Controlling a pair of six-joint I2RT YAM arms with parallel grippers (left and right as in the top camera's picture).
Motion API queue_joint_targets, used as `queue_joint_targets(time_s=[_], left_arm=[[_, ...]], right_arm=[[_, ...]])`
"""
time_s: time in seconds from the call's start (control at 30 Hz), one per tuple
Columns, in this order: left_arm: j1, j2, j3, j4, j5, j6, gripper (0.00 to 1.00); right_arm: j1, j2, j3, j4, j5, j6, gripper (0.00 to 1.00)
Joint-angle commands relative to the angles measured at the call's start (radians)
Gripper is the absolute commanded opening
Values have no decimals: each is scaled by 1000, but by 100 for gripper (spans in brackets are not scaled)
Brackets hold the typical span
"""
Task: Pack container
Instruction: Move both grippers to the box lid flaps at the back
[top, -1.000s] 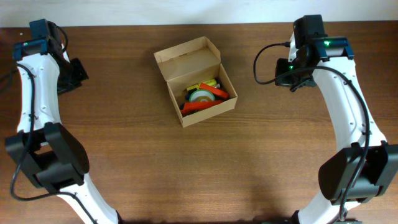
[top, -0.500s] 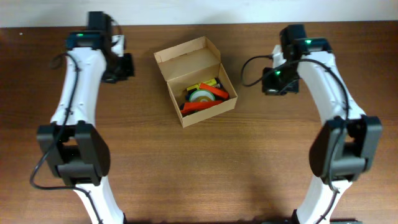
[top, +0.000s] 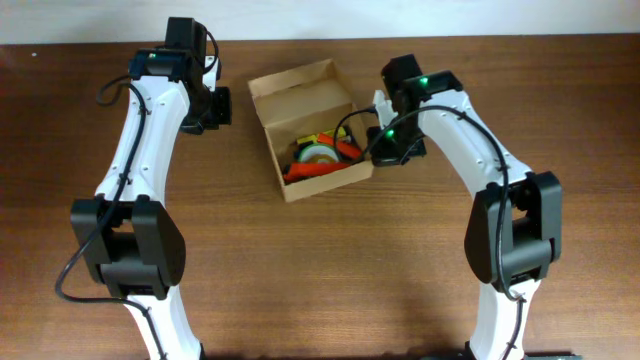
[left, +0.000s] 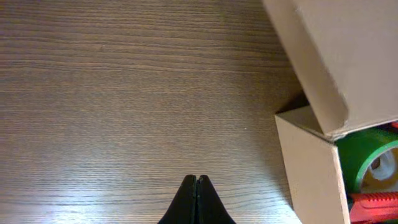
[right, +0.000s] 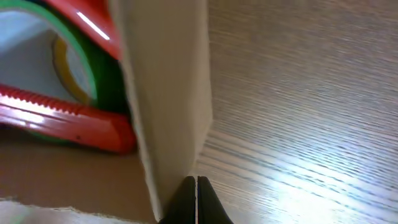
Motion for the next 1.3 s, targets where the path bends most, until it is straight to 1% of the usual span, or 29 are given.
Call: queue_joint_targets(time_s=[0.0, 0.3, 0.43, 0.6, 0.7, 0.83, 0.93, 1.03, 1.13, 1.27], left_arm=[[7, -6, -10, 4, -21, 20, 2], [7, -6, -10, 7, -21, 20, 2], [7, -6, -10, 12, -21, 19, 2], [8, -6, -10, 61, -21, 17, 2], [21, -6, -10, 116, -11, -42, 2], [50, -4, -10, 201, 97, -61, 2], [78, 12, -10, 238, 163, -109, 2], [111, 57, -10, 269, 307, -148, 2], [133, 118, -10, 295, 445, -192, 1], [142, 191, -10, 314, 565, -223, 2]], right_arm=[[31, 7, 8, 2, -18, -14, 4], [51, 7, 8, 2, -54, -40, 4], [32, 7, 11, 11, -63, -36, 4], [4, 7, 27, 32, -83, -36, 4], [-38, 7, 49, 61, -84, 7, 4], [-120, 7, 66, 94, -91, 25, 4], [-180, 7, 66, 109, -138, 25, 4], [-222, 7, 66, 145, -201, 25, 4], [-247, 7, 66, 187, -215, 44, 4], [-253, 12, 66, 231, -230, 63, 4]])
